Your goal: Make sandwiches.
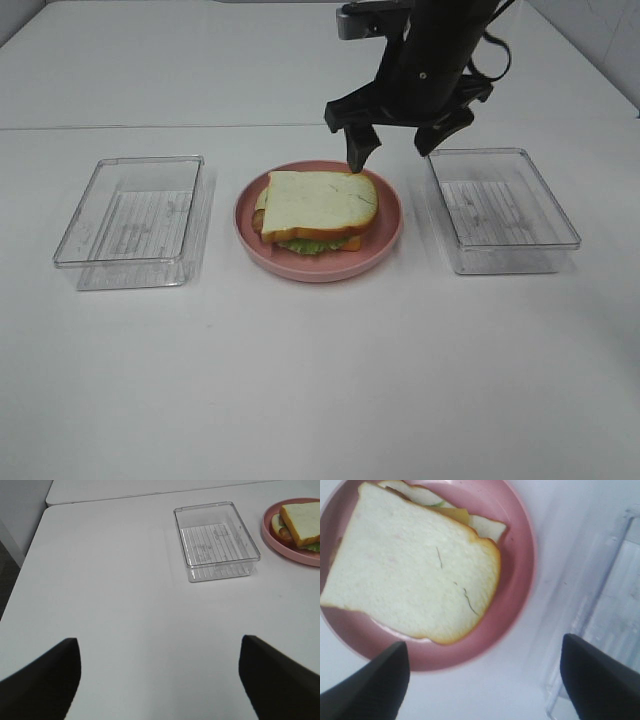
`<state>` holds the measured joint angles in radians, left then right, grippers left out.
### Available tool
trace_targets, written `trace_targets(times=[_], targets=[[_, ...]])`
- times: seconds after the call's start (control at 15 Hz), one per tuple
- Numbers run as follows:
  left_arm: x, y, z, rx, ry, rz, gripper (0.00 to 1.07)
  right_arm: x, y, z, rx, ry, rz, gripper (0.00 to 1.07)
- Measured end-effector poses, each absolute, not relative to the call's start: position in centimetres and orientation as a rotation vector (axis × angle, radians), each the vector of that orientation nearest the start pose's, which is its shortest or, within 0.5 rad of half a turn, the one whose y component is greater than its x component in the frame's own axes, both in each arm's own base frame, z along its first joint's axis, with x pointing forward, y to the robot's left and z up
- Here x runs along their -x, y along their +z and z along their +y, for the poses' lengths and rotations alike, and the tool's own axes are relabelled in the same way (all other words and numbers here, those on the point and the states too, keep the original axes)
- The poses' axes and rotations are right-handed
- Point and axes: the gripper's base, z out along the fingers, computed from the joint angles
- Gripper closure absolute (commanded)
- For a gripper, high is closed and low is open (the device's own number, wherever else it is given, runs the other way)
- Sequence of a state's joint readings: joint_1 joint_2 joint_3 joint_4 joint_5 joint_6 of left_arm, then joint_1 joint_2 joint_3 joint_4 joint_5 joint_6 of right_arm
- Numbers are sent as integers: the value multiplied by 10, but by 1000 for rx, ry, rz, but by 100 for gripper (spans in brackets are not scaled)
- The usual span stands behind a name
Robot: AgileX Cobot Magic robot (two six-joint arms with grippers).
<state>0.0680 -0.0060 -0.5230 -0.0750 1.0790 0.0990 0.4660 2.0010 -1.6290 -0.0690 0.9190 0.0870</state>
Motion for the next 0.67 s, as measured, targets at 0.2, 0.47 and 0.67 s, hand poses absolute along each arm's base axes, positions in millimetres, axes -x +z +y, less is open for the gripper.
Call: trace_targets(times=[0.2, 0.47, 0.67], targets=[[9, 282, -7, -37, 16, 2031, 28, -366, 266, 169, 608, -113, 2772, 27], [9, 282, -7, -37, 16, 2031, 28, -339, 299, 153, 597, -147, 2780, 27], [9, 282, -7, -37, 16, 2031, 28, -283, 303, 124, 559, -164, 2823, 27]])
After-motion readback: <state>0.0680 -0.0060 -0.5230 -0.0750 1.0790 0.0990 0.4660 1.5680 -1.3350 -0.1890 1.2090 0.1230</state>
